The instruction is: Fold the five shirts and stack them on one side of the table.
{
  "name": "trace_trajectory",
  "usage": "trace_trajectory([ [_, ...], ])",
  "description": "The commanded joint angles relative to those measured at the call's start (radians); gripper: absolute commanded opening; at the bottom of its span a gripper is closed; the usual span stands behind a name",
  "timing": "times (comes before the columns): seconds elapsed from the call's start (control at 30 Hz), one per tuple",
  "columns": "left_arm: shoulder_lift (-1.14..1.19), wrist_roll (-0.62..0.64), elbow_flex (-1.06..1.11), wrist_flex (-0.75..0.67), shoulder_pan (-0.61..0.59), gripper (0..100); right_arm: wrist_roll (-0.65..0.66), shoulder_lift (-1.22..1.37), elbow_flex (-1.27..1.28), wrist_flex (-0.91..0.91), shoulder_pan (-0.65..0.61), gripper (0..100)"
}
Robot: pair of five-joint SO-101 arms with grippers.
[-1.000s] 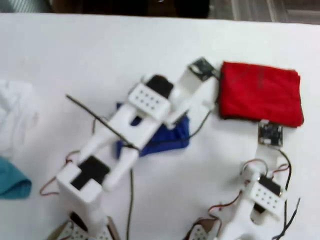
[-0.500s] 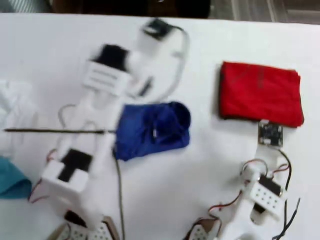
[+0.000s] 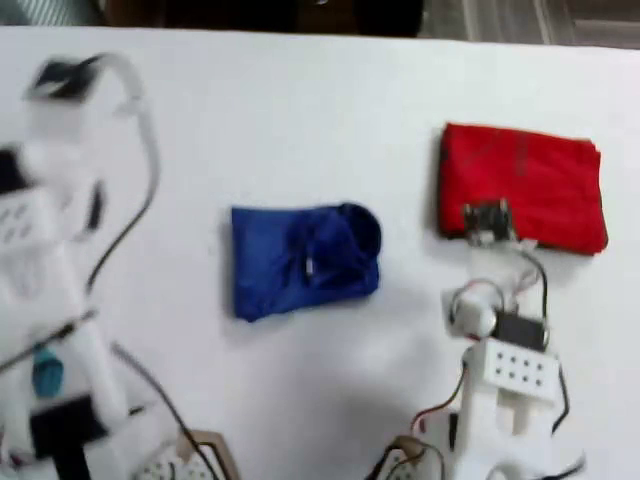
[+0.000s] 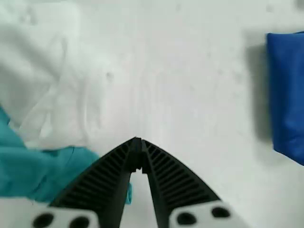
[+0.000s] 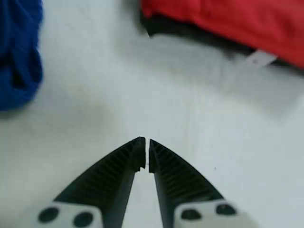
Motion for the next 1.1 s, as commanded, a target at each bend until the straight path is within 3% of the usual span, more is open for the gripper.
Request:
trace_trajectory([
  [0.0, -0.206, -0.006, 0.400, -0.216, -0.265, 3, -0.068, -0.019, -0.256, 0.125, -0.196, 2.1],
  [0.17, -0.365, -0.008, 0.860, -0.554, -0.534, 3, -0.095, 0.125, -0.427, 0.182, -0.542, 2.1],
  [0.3, -0.434, -0.006, 1.058, -0.681, -0.568, 3, -0.092, 0.417, -0.566, 0.157, -0.673, 2.1],
  [0.63, -0.456, -0.002, 1.247, -0.767, -0.420, 3, -0.100, 1.092, -1.143, 0.236, -0.704, 2.1],
  [0.83, -0.453, 0.002, 1.254, -0.772, -0.417, 3, -0.092, 1.322, -1.418, 0.389, -0.769, 2.1],
  [1.07, -0.457, 0.002, 1.271, -0.773, -0.417, 3, -0.092, 1.523, -1.551, 0.483, -0.776, 2.1],
])
